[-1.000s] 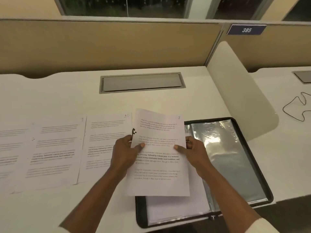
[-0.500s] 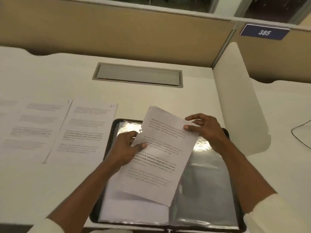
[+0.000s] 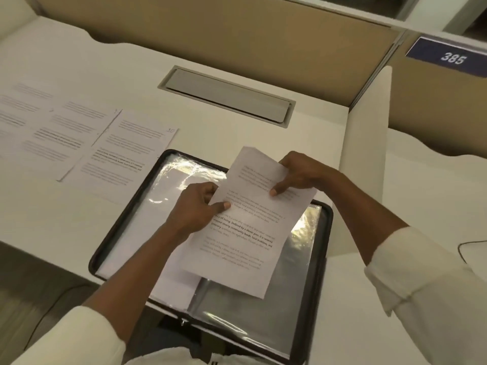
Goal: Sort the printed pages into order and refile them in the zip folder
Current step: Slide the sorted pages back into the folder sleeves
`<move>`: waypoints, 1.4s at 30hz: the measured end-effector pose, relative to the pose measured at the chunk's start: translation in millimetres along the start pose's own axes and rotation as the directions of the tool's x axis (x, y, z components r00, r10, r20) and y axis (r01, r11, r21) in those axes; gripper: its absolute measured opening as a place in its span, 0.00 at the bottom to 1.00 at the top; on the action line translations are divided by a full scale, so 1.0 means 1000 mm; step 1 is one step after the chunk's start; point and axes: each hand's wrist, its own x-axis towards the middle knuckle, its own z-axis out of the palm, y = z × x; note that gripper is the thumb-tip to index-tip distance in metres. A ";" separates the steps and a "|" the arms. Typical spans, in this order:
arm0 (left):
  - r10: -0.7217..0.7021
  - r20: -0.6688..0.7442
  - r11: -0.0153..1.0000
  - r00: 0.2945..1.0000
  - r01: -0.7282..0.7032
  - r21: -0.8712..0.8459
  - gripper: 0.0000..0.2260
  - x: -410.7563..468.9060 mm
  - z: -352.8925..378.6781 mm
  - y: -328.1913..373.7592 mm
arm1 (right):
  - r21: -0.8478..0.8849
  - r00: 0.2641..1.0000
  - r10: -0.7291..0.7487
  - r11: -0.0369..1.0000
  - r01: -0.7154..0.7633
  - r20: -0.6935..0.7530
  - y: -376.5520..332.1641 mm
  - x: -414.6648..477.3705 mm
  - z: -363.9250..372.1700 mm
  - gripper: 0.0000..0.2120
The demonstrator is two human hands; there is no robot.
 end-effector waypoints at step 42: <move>0.063 -0.078 0.771 0.995 0.001 0.637 0.08 -0.034 0.208 0.035 | -0.194 0.973 0.037 0.977 -0.083 -0.229 0.058 0.030 -0.205 0.18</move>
